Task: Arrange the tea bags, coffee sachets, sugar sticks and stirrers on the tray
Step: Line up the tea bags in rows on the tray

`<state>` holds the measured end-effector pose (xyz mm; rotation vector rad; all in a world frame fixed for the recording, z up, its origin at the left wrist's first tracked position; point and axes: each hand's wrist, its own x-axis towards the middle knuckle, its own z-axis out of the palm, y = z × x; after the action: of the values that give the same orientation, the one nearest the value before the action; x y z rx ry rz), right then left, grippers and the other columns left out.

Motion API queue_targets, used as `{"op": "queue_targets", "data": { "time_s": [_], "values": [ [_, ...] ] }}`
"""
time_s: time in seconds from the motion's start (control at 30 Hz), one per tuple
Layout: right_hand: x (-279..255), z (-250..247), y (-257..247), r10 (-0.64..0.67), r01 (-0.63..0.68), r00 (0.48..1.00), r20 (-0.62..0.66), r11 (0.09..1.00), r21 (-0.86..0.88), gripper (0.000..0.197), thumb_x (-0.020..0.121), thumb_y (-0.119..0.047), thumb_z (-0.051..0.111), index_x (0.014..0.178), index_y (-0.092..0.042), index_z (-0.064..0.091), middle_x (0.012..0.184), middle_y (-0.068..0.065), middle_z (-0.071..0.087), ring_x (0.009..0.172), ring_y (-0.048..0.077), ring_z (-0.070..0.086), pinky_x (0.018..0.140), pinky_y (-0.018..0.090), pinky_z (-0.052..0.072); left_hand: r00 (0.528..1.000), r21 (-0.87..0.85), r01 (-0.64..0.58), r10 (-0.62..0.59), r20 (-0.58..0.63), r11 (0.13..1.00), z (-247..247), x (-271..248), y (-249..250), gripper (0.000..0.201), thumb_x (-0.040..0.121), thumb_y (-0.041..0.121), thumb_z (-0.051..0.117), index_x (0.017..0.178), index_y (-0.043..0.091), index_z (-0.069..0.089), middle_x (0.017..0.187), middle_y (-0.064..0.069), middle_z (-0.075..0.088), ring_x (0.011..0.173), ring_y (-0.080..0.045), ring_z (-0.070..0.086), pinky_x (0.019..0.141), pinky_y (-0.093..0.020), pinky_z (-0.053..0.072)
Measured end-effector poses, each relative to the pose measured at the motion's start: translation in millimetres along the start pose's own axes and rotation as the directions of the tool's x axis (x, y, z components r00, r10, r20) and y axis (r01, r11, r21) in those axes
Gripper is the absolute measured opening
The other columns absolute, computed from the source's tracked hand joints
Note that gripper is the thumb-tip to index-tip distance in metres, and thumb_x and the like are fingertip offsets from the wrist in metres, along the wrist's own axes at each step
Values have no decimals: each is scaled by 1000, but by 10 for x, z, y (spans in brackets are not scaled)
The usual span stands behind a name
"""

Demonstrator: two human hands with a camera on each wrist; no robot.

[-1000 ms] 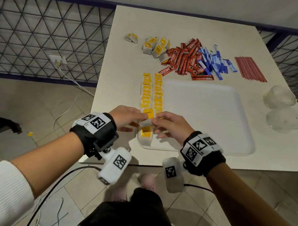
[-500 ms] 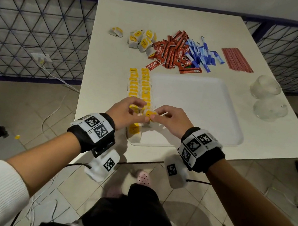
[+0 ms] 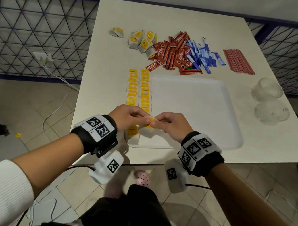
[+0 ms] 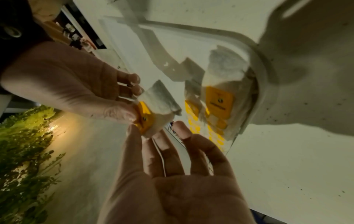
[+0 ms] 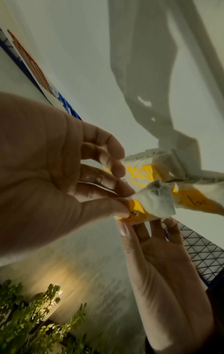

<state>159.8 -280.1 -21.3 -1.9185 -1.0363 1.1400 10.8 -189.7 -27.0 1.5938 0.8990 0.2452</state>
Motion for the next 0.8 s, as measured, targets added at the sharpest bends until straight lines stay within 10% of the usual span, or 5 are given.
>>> {"op": "queue_targets", "data": {
  "time_s": [0.37,0.5,0.63,0.8],
  "values": [
    [97,77,179,71,-66,997,40,990,-121,11,78,-17,73,84,-11,66,35,-14,44,53,6,41,58,16,34,981,224,167,-185,62,960,76,-60,-145,16,75,17,76,73,23,62,62,6,59,61,-10,55,68,-20,46],
    [220,134,161,85,-77,996,26,974,-213,11,80,-21,71,82,-16,62,58,-9,48,66,11,48,63,18,39,976,196,207,-215,22,959,74,-48,-151,35,75,19,76,104,22,57,86,-4,69,73,-16,62,77,-30,52],
    [335,159,144,112,-106,994,13,967,-230,14,81,-26,70,89,-16,63,81,1,57,84,14,52,77,22,40,978,141,208,-209,-11,968,37,-74,-158,29,80,13,70,103,22,55,76,1,67,49,-6,59,48,-18,44],
    [455,148,114,106,-104,994,-4,967,-232,25,81,-26,70,100,-10,66,80,0,56,87,14,53,81,24,42,983,403,181,-153,-100,897,-50,5,-99,25,78,23,71,100,24,58,70,9,51,70,-12,52,68,-21,42]
  ]
}}
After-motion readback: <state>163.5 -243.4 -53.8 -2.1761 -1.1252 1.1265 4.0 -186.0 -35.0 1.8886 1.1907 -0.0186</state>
